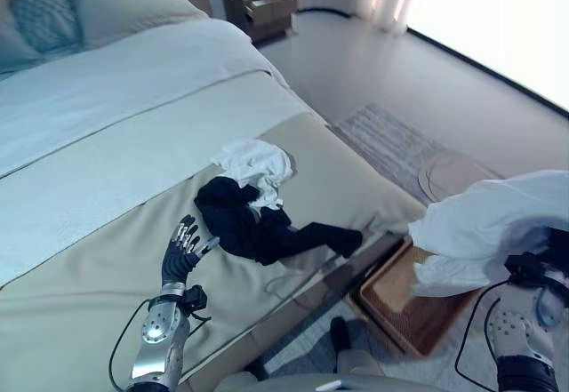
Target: Pick up clothes into the bucket
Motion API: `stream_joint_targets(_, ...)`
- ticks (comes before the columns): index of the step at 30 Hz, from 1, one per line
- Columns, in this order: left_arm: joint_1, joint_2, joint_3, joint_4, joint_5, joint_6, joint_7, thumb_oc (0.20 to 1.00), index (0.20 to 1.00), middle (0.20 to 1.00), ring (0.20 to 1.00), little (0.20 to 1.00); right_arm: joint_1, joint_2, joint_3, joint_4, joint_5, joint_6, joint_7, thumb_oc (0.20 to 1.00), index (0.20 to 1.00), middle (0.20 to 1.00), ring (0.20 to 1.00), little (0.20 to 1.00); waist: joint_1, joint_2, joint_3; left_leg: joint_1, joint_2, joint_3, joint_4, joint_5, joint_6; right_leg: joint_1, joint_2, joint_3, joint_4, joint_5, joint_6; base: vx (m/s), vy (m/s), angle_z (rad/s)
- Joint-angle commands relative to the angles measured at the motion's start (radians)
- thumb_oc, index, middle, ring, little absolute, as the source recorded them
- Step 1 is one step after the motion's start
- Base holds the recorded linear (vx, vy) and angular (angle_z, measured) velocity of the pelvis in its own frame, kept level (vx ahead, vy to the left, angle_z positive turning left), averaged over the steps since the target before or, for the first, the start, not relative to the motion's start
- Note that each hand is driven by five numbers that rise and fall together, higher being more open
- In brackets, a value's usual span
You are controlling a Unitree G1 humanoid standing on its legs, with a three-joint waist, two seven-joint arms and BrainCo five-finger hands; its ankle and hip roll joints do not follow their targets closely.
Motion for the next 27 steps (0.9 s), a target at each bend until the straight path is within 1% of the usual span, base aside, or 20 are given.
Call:
stream_joint_targets(1,-0.047,0.037,0.052,-0.089,-0.03,-0.086,0.012,1.0,1.0,1.0,1.0,1.0,-0.12,-0.073,0.019,0.0,-0.079,-0.031,-0.031,0.2,0.2,0.2,0.2,0.2,0.029,-0.003,0.045,-0.082,-0.006,-0.05,0.226,-0.149,0.03,0.006,-0.176,-0.243,0.187,-0.058,0.022,-0.04,-0.07,-0.83)
stream_joint_targets(2,-0.048,0.035,0.056,-0.087,-0.044,-0.089,0.014,1.0,1.0,1.0,1.0,1.0,-0.125,-0.069,0.027,0.014,-0.088,-0.026,-0.039,0.2,0.2,0.2,0.2,0.2,0.024,-0.002,0.055,-0.087,0.003,-0.052,0.247,-0.152,0.026,0.009,-0.194,-0.239,0.189,-0.047,0.019,-0.02,-0.064,-0.62)
stream_joint_targets(3,-0.049,0.035,0.057,-0.087,-0.045,-0.089,0.013,1.0,1.0,1.0,1.0,1.0,-0.127,-0.069,0.029,0.015,-0.089,-0.026,-0.04,0.2,0.2,0.2,0.2,0.2,0.022,-0.002,0.057,-0.088,0.004,-0.053,0.251,-0.154,0.026,0.01,-0.194,-0.239,0.189,-0.047,0.019,-0.04,-0.134,-0.25)
stream_joint_targets(4,-0.062,0.04,0.064,-0.084,-0.056,-0.093,0.031,1.0,1.0,1.0,1.0,1.0,-0.138,-0.045,0.036,0.027,-0.073,-0.03,-0.051,0.2,0.2,0.2,0.2,0.2,0.02,-0.003,0.071,-0.112,0.023,-0.056,0.302,-0.162,0.02,0.009,-0.221,-0.241,0.187,-0.029,0.02,-0.03,-0.09,-0.1)
stream_joint_targets(6,-0.062,0.043,0.07,-0.088,-0.053,-0.095,0.038,1.0,1.0,1.0,1.0,1.0,-0.135,-0.043,0.035,0.034,-0.072,-0.027,-0.053,0.2,0.2,0.2,0.2,0.2,0.019,-0.007,0.074,-0.125,0.024,-0.052,0.319,-0.168,0.016,0.013,-0.226,-0.249,0.174,-0.024,0.021,-0.04,-0.092,-0.12)
stream_joint_targets(7,-0.064,0.041,0.078,-0.087,-0.064,-0.095,0.045,1.0,1.0,1.0,1.0,1.0,-0.138,-0.038,0.035,0.038,-0.067,-0.03,-0.059,0.2,0.2,0.2,0.2,0.2,0.019,-0.015,0.071,-0.139,0.022,-0.048,0.331,-0.175,0.01,0.024,-0.226,-0.276,0.139,-0.023,0.023,-0.06,-0.104,-0.2)
stream_joint_targets(8,-0.067,0.037,0.085,-0.091,-0.067,-0.102,0.06,1.0,1.0,1.0,1.0,1.0,-0.146,-0.031,0.035,0.046,-0.058,-0.035,-0.065,0.2,0.2,0.2,0.2,0.2,0.018,-0.025,0.072,-0.151,0.021,-0.038,0.335,-0.172,0.002,0.031,-0.218,-0.286,0.102,-0.021,0.029,-0.07,-0.106,-0.17)
stream_joint_targets(10,-0.07,0.036,0.089,-0.102,-0.074,-0.11,0.08,1.0,1.0,1.0,1.0,1.0,-0.151,-0.027,0.034,0.036,-0.056,-0.046,-0.078,0.2,0.2,0.2,0.2,0.2,0.013,-0.024,0.089,-0.176,0.036,-0.03,0.349,-0.162,-0.003,0.019,-0.204,-0.285,0.092,-0.011,0.03,-0.1,-0.103,-0.14)
stream_joint_targets(13,-0.077,0.034,0.084,-0.103,-0.076,-0.115,0.092,1.0,1.0,1.0,1.0,1.0,-0.16,-0.033,0.036,0.039,-0.058,-0.049,-0.087,0.2,0.2,0.2,0.2,0.2,0.005,-0.013,0.107,-0.199,0.048,-0.03,0.35,-0.153,-0.009,-0.009,-0.195,-0.279,0.096,-0.017,0.024,-0.11,-0.079,-0.19)
stream_joint_targets(14,-0.088,0.036,0.072,-0.104,-0.072,-0.117,0.104,1.0,1.0,1.0,1.0,1.0,-0.173,-0.046,0.04,0.037,-0.062,-0.049,-0.093,0.2,0.2,0.2,0.2,0.2,-0.006,-0.001,0.131,-0.22,0.054,-0.033,0.347,-0.143,-0.015,-0.035,-0.188,-0.269,0.101,-0.021,0.019,-0.13,-0.09,-0.04)
stream_joint_targets(18,-0.116,0.046,0.051,-0.102,-0.073,-0.128,0.114,1.0,1.0,1.0,1.0,1.0,-0.222,-0.101,0.054,0.035,-0.085,-0.057,-0.115,0.2,0.2,0.2,0.2,0.2,-0.024,0.027,0.171,-0.267,0.071,-0.026,0.357,-0.133,-0.023,-0.113,-0.177,-0.237,0.136,-0.034,0.01,-0.12,-0.066,-0.02)
stream_joint_targets(19,-0.117,0.045,0.051,-0.101,-0.073,-0.128,0.114,1.0,1.0,1.0,1.0,1.0,-0.225,-0.103,0.055,0.036,-0.087,-0.057,-0.117,0.2,0.2,0.2,0.2,0.2,-0.023,0.029,0.17,-0.271,0.073,-0.025,0.36,-0.135,-0.023,-0.12,-0.177,-0.234,0.142,-0.036,0.01,-0.11,-0.05,-0.16)
stream_joint_targets(20,-0.128,0.046,0.036,-0.11,-0.085,-0.136,0.12,1.0,1.0,1.0,1.0,1.0,-0.254,-0.136,0.071,0.035,-0.092,-0.058,-0.127,0.2,0.2,0.2,0.2,0.2,-0.025,0.047,0.195,-0.299,0.089,-0.02,0.398,-0.152,-0.025,-0.169,-0.172,-0.207,0.194,-0.058,0.003,-0.08,-0.032,-0.17)
stream_joint_targets(21,-0.13,0.045,0.037,-0.11,-0.085,-0.136,0.12,1.0,1.0,1.0,1.0,1.0,-0.257,-0.138,0.071,0.036,-0.092,-0.059,-0.127,0.2,0.2,0.2,0.2,0.2,-0.025,0.045,0.194,-0.305,0.087,-0.018,0.399,-0.147,-0.024,-0.176,-0.174,-0.205,0.195,-0.054,0.001,-0.12,-0.075,-0.2)
stream_joint_targets(22,-0.14,0.047,0.023,-0.121,-0.091,-0.141,0.124,1.0,1.0,1.0,1.0,1.0,-0.278,-0.16,0.084,0.034,-0.101,-0.059,-0.138,0.2,0.2,0.2,0.2,0.2,-0.029,0.058,0.21,-0.337,0.101,-0.015,0.439,-0.164,-0.027,-0.214,-0.168,-0.185,0.239,-0.074,-0.004,-0.1,-0.076,-0.11)
stream_joint_targets(23,-0.143,0.048,0.018,-0.124,-0.093,-0.143,0.127,1.0,1.0,1.0,1.0,1.0,-0.285,-0.171,0.086,0.03,-0.105,-0.062,-0.142,0.2,0.2,0.2,0.2,0.2,-0.033,0.063,0.219,-0.356,0.104,-0.012,0.45,-0.162,-0.028,-0.237,-0.168,-0.175,0.25,-0.075,-0.007,-0.09,-0.092,-0.11)
stream_joint_targets(24,-0.148,0.046,0.012,-0.126,-0.099,-0.146,0.131,1.0,1.0,1.0,1.0,1.0,-0.295,-0.181,0.09,0.032,-0.111,-0.063,-0.152,0.2,0.2,0.2,0.2,0.2,-0.033,0.072,0.224,-0.372,0.113,-0.011,0.472,-0.177,-0.032,-0.258,-0.165,-0.166,0.274,-0.091,-0.007,-0.05,-0.049,-0.07)
stream_joint_targets(25,-0.148,0.045,0.012,-0.126,-0.099,-0.146,0.131,1.0,1.0,1.0,1.0,1.0,-0.296,-0.182,0.091,0.032,-0.111,-0.063,-0.153,0.2,0.2,0.2,0.2,0.2,-0.032,0.073,0.223,-0.376,0.114,-0.011,0.476,-0.178,-0.032,-0.262,-0.164,-0.164,0.277,-0.092,-0.007,-0.05,-0.039,-0.08)
stream_joint_targets(26,-0.157,0.041,-0.001,-0.129,-0.104,-0.149,0.141,1.0,1.0,1.0,1.0,1.0,-0.321,-0.195,0.102,0.034,-0.125,-0.068,-0.17,0.2,0.2,0.2,0.2,0.2,-0.036,0.084,0.236,-0.401,0.121,-0.004,0.495,-0.184,-0.034,-0.304,-0.159,-0.147,0.302,-0.096,-0.01,-0.04,-0.022,-0.07)
stream_joint_targets(27,-0.158,0.041,-0.001,-0.128,-0.104,-0.149,0.141,1.0,1.0,1.0,1.0,1.0,-0.323,-0.196,0.102,0.035,-0.126,-0.068,-0.171,0.2,0.2,0.2,0.2,0.2,-0.035,0.085,0.235,-0.404,0.122,-0.003,0.498,-0.185,-0.034,-0.308,-0.159,-0.145,0.305,-0.097,-0.01,-0.09,-0.027,-0.07)
